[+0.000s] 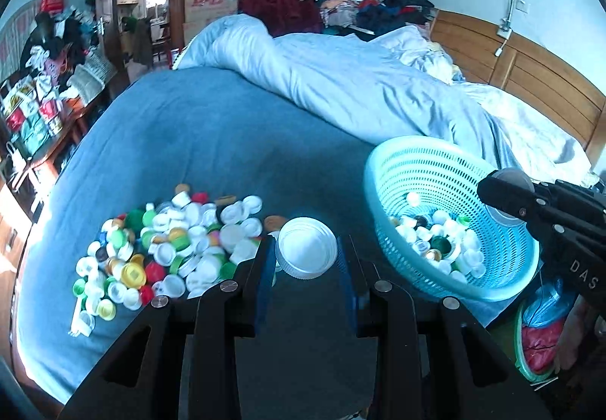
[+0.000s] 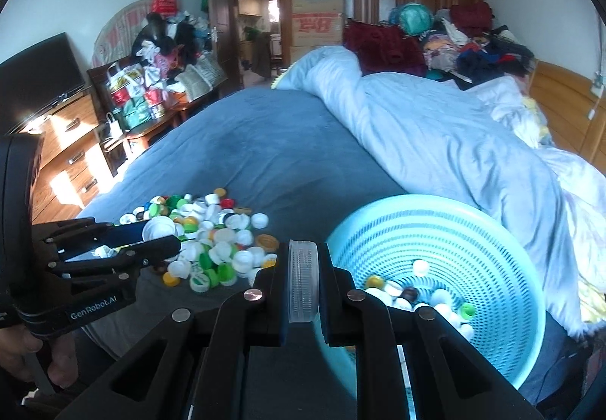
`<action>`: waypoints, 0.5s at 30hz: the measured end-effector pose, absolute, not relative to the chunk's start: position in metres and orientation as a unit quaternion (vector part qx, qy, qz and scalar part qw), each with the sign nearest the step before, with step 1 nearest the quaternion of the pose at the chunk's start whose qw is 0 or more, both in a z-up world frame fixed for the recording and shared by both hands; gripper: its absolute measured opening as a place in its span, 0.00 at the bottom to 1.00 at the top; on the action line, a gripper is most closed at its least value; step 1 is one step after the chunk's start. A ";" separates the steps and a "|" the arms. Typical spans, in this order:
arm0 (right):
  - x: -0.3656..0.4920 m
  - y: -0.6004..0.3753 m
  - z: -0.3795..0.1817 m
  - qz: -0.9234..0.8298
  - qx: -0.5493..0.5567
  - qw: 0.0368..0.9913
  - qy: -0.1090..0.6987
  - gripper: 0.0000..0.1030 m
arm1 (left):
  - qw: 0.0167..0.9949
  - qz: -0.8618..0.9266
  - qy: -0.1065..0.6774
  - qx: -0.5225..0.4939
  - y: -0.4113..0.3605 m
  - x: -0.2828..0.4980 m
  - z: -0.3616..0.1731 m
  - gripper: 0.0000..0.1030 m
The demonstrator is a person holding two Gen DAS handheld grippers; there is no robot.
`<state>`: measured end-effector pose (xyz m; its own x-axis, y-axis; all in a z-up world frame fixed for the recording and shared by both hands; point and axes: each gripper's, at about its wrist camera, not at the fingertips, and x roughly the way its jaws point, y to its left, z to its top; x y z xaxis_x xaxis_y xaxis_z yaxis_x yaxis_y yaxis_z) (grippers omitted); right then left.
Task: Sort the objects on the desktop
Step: 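Carry both white caps over the blue basket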
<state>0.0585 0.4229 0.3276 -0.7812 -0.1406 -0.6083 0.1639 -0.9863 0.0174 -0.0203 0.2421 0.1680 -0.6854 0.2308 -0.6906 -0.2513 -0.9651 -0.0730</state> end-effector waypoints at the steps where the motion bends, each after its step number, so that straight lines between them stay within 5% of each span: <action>1: 0.059 0.427 0.328 -0.944 0.320 0.078 0.017 0.13 | 0.133 0.918 0.017 -0.374 0.246 -0.021 0.169 0.27; 15: 0.062 0.476 0.330 -0.948 0.315 0.035 -0.007 0.13 | 0.175 0.909 0.042 -0.377 0.311 -0.036 0.181 0.27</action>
